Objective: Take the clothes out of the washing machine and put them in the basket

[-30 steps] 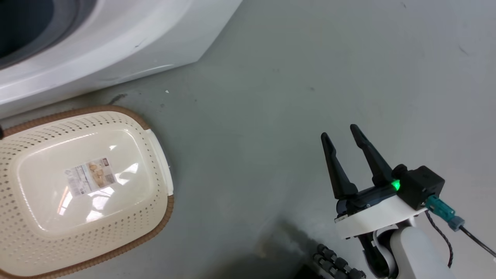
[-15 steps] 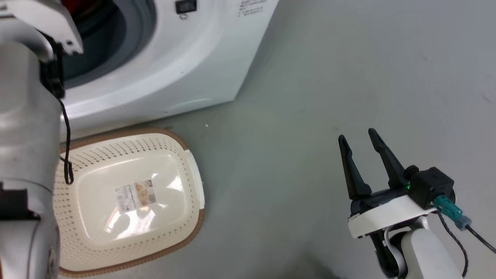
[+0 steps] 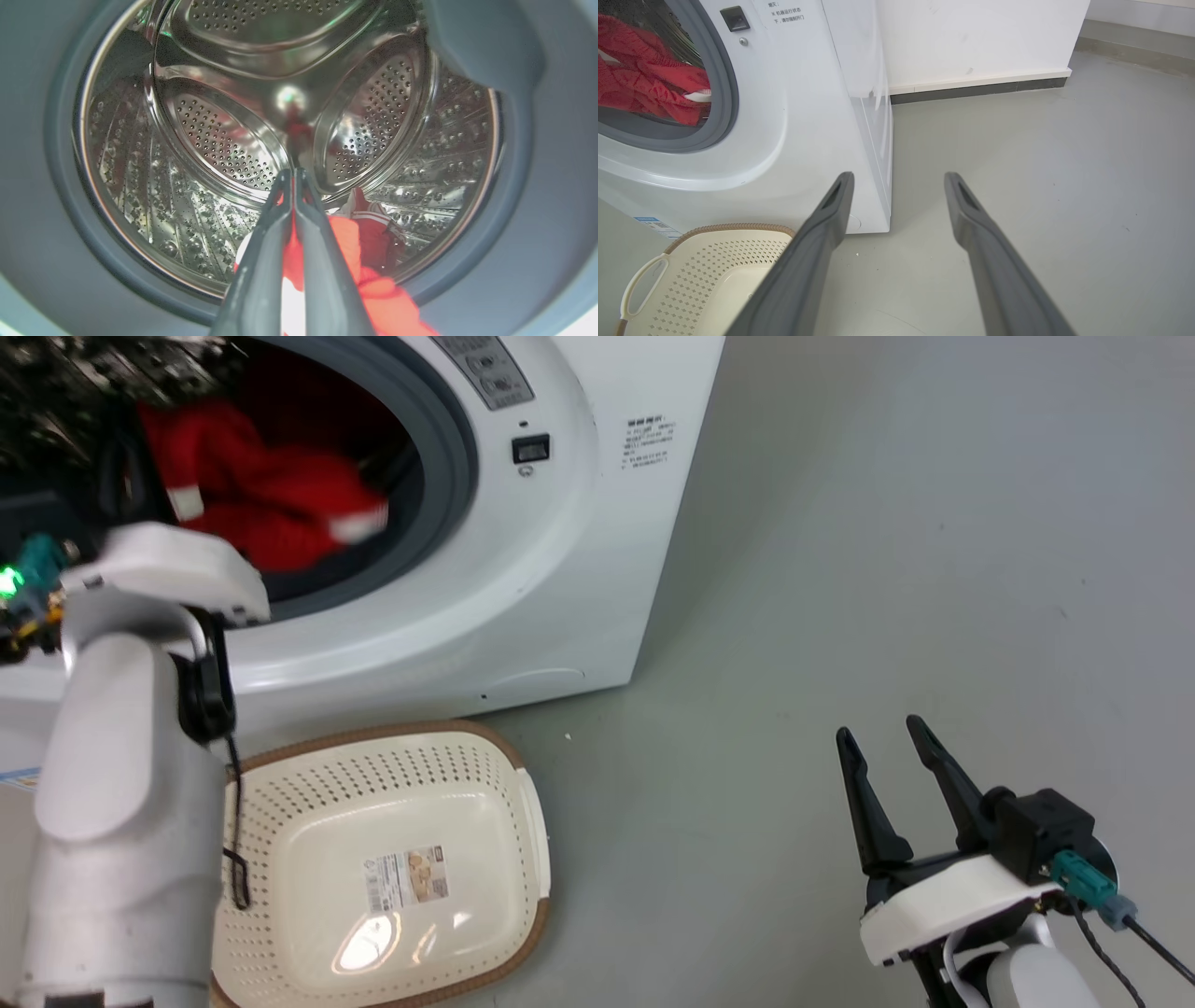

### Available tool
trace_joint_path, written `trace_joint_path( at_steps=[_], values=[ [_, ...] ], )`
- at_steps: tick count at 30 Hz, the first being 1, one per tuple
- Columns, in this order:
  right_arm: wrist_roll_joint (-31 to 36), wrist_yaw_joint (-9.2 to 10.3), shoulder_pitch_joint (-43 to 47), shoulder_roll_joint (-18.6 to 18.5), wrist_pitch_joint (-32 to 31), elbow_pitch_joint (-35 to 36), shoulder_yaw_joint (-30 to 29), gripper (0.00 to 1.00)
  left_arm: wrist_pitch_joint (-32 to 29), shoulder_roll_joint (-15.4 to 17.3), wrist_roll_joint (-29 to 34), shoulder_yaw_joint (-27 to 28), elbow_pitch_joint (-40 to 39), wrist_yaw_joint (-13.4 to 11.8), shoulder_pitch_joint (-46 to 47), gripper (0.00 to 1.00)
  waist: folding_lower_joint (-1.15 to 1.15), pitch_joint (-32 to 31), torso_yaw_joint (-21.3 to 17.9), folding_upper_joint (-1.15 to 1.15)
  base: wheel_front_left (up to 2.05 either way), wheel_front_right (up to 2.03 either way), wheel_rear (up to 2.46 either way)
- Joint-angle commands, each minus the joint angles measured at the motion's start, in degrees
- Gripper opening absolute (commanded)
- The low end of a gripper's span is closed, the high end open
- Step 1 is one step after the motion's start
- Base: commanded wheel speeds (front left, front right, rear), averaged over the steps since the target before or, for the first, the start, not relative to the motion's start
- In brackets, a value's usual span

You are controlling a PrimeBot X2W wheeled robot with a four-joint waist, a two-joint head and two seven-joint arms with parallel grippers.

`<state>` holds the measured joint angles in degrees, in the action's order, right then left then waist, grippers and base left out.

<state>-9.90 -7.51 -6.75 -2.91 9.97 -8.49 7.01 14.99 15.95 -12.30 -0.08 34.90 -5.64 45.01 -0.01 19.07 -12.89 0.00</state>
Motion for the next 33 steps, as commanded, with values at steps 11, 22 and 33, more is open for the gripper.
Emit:
trace_joint_path(
  at_steps=[11, 22, 33],
  values=[
    [0.77, 0.04, 4.53, 0.07, -2.29, 3.31, -1.42, 1.00, 0.28, -4.86, 2.63, 3.93, -14.39, 1.82, -14.79, 0.00, 0.01, -7.41, 3.31, 0.00, 0.00, 0.00, 0.00],
    [1.07, 0.04, 7.43, 0.08, -4.04, 5.91, -1.51, 1.00, 0.24, -9.66, 3.57, 2.47, -22.93, 3.33, -29.19, 0.00, 0.01, -10.67, 6.96, 0.00, 0.00, 0.00, 0.00],
    [0.69, 0.04, 6.25, 0.08, -4.80, 8.52, -0.94, 1.00, 0.24, -12.05, 1.02, 0.26, -19.05, 3.02, -38.31, 0.00, 0.01, -5.79, 7.80, 0.00, 0.00, 0.00, 0.00]
  ],
)
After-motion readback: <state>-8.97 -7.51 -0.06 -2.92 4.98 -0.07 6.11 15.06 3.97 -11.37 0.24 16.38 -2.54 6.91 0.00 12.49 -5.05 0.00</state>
